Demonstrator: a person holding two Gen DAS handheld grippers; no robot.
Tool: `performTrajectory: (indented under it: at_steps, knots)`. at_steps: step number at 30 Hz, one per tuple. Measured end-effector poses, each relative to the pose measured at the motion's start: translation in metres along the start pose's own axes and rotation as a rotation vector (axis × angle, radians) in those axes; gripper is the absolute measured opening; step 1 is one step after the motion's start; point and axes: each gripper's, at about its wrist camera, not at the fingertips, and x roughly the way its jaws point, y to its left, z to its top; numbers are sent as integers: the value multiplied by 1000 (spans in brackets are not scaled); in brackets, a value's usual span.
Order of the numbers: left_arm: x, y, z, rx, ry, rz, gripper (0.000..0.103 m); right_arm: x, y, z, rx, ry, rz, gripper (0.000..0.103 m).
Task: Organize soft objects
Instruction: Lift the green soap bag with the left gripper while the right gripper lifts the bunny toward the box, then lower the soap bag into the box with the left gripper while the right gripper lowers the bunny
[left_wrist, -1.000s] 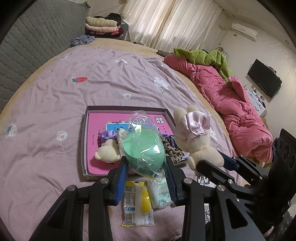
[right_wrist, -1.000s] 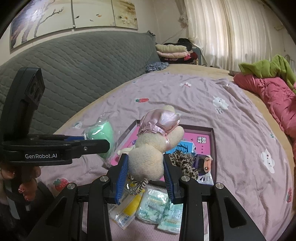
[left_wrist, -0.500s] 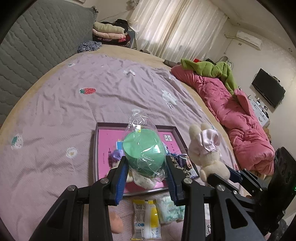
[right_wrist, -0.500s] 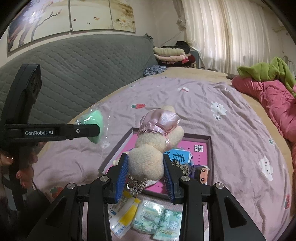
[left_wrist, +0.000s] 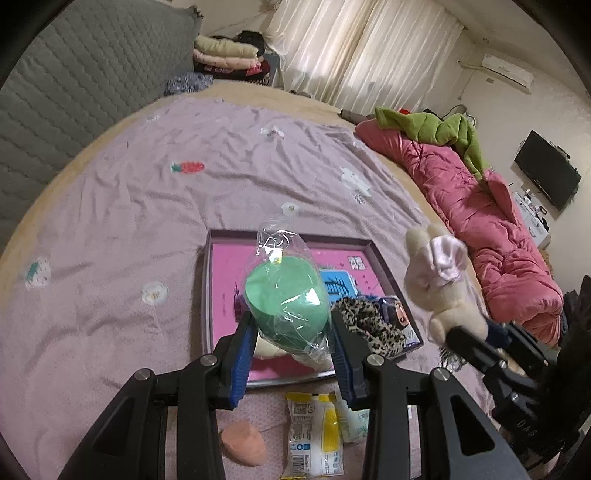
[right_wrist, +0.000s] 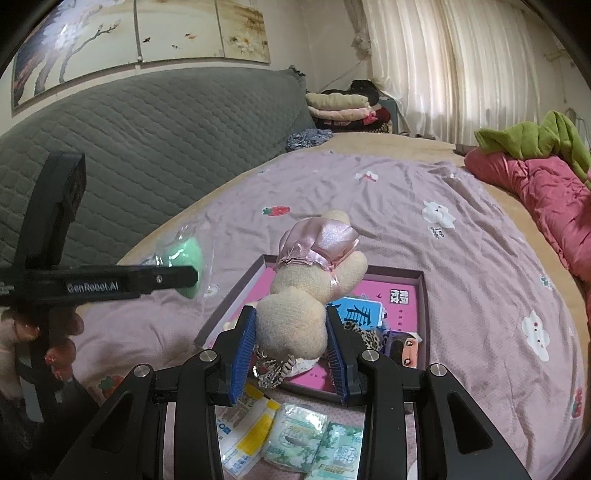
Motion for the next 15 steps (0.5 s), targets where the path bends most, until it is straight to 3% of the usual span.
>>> performTrajectory:
  at_steps: [15]
  knots:
    - [29,21,-22,-27,66,24,39,13,-8,-5,0,19,-18,38]
